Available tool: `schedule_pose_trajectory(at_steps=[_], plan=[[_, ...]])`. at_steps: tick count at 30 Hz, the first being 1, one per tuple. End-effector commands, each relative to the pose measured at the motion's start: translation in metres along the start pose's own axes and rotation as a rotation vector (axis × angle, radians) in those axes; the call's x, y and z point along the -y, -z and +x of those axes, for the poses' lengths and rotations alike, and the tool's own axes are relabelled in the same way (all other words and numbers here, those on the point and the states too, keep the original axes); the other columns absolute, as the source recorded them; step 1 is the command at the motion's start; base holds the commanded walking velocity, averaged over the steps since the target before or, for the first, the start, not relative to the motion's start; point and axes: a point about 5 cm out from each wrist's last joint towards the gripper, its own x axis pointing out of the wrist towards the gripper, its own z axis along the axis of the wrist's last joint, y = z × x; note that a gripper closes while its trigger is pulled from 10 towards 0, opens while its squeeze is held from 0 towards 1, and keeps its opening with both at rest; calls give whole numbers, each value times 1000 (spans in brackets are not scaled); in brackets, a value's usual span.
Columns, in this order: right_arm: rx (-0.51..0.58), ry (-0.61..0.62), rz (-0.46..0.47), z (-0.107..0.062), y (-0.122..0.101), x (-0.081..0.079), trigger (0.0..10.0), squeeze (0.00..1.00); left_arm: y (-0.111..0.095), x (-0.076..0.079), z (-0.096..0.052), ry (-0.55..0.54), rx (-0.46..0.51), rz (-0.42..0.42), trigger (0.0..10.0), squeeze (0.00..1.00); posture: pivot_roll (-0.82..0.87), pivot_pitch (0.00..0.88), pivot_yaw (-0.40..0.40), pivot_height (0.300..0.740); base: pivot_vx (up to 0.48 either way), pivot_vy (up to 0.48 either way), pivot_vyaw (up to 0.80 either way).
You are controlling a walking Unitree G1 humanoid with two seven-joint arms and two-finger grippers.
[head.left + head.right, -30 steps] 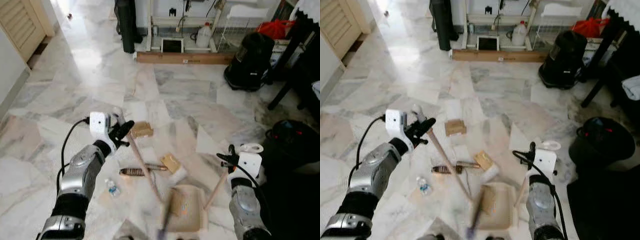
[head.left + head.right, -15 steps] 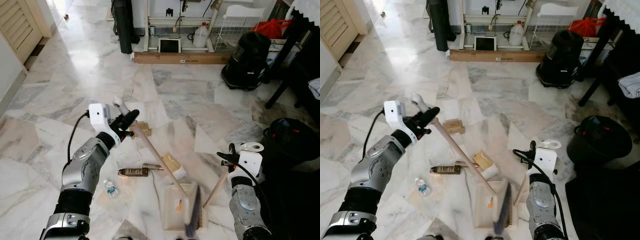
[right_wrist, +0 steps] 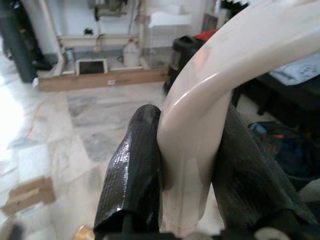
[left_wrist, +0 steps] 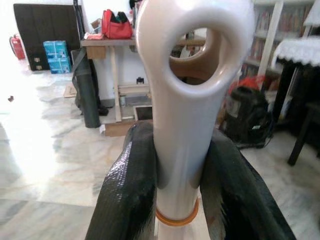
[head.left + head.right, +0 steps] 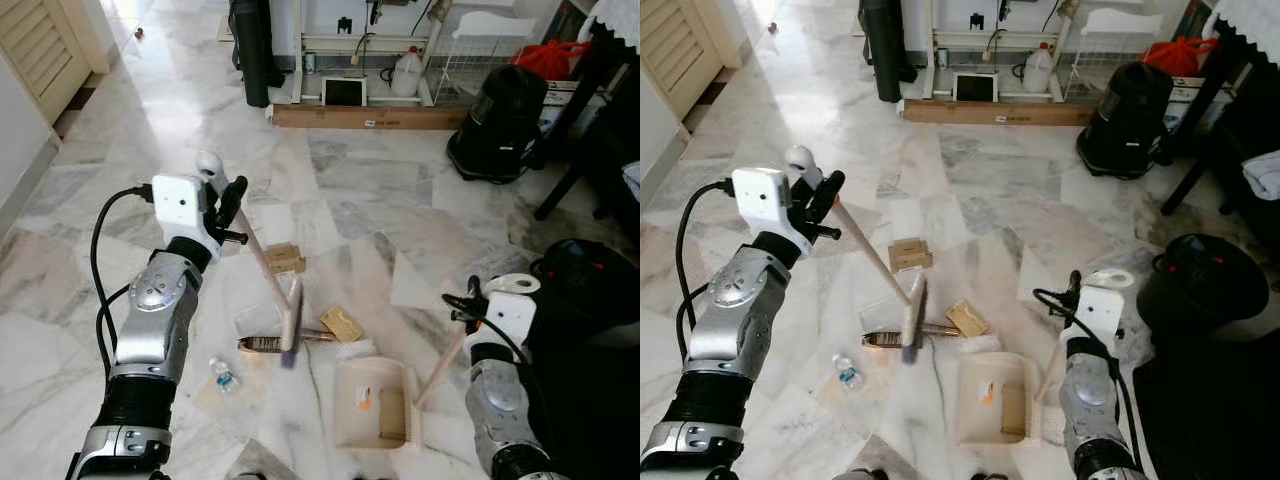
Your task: Sweep floor
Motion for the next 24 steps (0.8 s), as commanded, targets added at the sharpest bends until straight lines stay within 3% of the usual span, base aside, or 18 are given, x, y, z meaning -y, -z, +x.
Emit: schedule_pose_trajectory(at_steps=[1, 9, 20, 24], plan=[[79, 18, 7, 8, -15, 3, 10000, 0, -8, 0, 2, 1, 46, 36, 10000, 0, 156, 93, -27, 740, 0, 0, 0], [198, 56, 134, 17, -43, 0, 10000, 0, -2, 5, 0, -91, 84, 32, 10000, 0, 141, 73, -29, 740, 0, 0, 0], [259, 37, 184, 18, -61, -8, 10000, 0, 4, 18, 3, -52, 84, 65, 10000, 0, 131, 62, -33, 740, 0, 0, 0], [269, 29, 182, 16, -64, -10, 10000, 0, 13, 18, -3, -66, 78, 87, 10000, 0, 130, 51, -40, 740, 0, 0, 0]])
